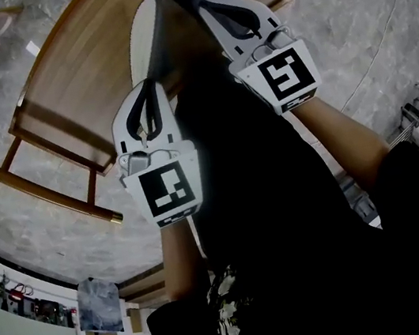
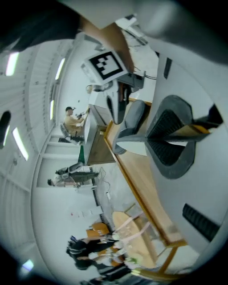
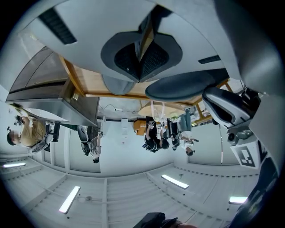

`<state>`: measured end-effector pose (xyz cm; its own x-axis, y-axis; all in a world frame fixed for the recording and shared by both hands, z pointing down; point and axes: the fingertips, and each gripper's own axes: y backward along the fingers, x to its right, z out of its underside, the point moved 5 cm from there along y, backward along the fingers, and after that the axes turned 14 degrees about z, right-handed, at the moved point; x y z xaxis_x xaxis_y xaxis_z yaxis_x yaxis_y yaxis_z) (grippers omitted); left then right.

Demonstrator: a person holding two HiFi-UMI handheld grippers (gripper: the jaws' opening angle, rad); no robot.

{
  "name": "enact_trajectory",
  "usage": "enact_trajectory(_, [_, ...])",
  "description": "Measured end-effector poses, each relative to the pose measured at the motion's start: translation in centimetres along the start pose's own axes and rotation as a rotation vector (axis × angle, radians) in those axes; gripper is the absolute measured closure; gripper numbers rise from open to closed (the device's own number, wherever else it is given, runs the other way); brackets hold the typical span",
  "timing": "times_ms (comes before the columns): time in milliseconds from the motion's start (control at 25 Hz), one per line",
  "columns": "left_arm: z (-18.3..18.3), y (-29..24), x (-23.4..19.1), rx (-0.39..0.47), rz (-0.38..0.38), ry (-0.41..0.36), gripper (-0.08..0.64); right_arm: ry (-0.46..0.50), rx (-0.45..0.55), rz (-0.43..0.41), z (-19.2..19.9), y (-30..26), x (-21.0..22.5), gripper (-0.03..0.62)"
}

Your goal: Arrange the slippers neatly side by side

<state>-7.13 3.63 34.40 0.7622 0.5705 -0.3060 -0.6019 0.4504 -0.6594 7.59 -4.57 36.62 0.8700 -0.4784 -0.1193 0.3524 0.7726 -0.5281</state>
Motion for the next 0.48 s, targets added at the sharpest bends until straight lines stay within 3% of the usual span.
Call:
enact_trajectory(80, [-0.7, 0.7, -0.6, 0.109, 0.049, 0.155, 0.540, 0.001, 0.003, 0.001, -0.2, 0.1, -0.1, 0.594])
enact_trajectory(160, [-1.1, 1.2, -1.2, 0.195, 0.079, 0.247, 0.541, 0.004, 0.001, 0.003, -0.3, 0.0, -0.1, 0.594])
enact_trajectory(360, [-0.6, 1.0, -1.9, 0.279, 0.062, 0.331, 0.541, 0.023, -0.018, 0.022, -0.8, 0.2, 0.3, 0.594])
enact_trajectory(480, [-1.9, 0.0, -1.6, 0.342, 0.115, 0.353, 0.541, 0.023, -0.027, 0.018, -1.0, 0.4, 0.6, 0.594])
